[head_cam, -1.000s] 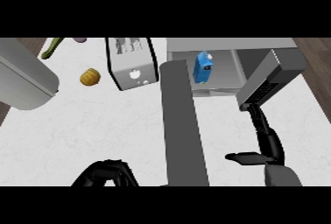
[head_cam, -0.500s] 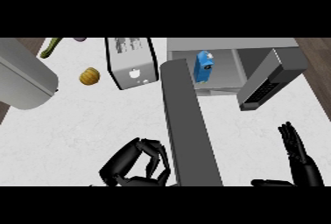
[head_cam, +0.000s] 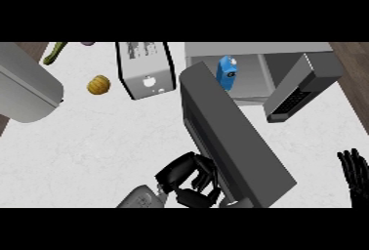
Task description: Pick up the milk, place it into the microwave and close the microwave
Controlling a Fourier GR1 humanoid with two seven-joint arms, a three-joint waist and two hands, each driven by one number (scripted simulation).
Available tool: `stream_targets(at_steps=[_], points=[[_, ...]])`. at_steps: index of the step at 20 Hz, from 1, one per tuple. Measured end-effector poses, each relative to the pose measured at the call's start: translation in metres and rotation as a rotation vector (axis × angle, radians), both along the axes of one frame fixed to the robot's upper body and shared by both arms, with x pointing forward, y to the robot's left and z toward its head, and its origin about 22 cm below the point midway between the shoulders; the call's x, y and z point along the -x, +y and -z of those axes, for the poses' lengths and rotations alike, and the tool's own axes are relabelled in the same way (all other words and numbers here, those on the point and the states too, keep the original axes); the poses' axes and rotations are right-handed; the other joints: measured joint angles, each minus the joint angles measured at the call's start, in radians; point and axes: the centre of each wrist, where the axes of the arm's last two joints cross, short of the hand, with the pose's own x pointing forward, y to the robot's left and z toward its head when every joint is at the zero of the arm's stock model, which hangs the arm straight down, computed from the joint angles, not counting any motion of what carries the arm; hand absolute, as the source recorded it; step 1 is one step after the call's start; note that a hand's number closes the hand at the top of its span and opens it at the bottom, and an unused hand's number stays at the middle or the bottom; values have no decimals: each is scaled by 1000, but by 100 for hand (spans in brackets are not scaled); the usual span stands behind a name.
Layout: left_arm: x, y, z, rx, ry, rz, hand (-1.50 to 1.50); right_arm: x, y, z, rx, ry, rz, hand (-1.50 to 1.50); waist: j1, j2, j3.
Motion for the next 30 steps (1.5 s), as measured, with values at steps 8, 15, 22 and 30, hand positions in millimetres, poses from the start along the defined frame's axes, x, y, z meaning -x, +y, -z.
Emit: stream_targets(at_steps=[8,15,22,30], points=[[11,-30,16,-38,-11,-49,150,-9,-10,-39,-15,-76,-73,-150,-48,7,-2],[6,-43,7,-35,-39,-184,150,-21,-8,-68,-2,-139,-146,-150,-100,17,-4],[-7,-49,-13,119,-84,-319,150,-28,-7,-90,-2,-160,-222,-150,-145,31,-9],[-33,-54,-37,249,-81,-424,150,-36,-6,-111,0,-165,-300,-150,-198,48,-9]])
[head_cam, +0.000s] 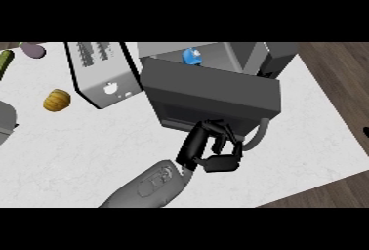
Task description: Pick up the milk, place it into the microwave and close the microwave
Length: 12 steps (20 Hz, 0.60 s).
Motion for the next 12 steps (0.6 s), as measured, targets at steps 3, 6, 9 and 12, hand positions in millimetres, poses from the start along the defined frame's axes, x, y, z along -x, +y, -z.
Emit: stream_targets(at_steps=[3,6,9,12], points=[[-12,-1,-9,24,1,-33,150,-3,-1,-8,6,-4,-24,-150,-16,6,1],[-24,-2,-15,40,15,-59,150,-7,-3,-15,10,-5,-40,-150,-27,12,2],[-35,-2,-22,57,21,-85,150,-9,-5,-22,22,-10,-53,-150,-40,18,2],[-46,-1,-29,79,24,-106,150,-11,-7,-30,34,-14,-61,-150,-50,24,2]])
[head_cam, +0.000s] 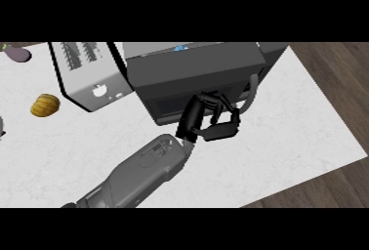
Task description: Pick up the milk, place it into the microwave and close the microwave
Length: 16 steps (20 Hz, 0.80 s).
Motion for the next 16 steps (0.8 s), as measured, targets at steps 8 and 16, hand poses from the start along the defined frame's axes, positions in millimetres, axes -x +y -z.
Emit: stream_targets(at_steps=[8,16], points=[[-12,1,-7,77,-24,-27,150,-8,-7,-14,-1,-12,-9,-150,-14,9,2],[-12,2,-4,116,-50,-36,150,-15,-17,-28,11,-25,-2,-150,-22,11,5]])
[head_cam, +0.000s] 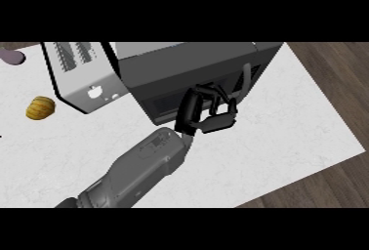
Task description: Pick up the milk, place it into the microwave and close the microwave
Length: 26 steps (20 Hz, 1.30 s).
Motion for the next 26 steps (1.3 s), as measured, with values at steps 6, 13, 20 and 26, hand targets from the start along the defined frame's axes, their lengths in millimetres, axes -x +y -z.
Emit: stream_targets(at_steps=[6,13,20,26], points=[[0,0,1,23,-18,-13,150,-5,-8,-11,11,-12,13,-150,-7,2,1],[-1,0,3,41,-34,-13,150,-10,-19,-26,38,-30,39,-150,-8,4,3],[-1,-2,3,54,-44,-12,150,-14,-31,-41,73,-50,60,-150,-7,7,5],[-1,-2,3,64,-56,-16,150,-16,-43,-57,117,-70,88,-150,-7,9,6]])
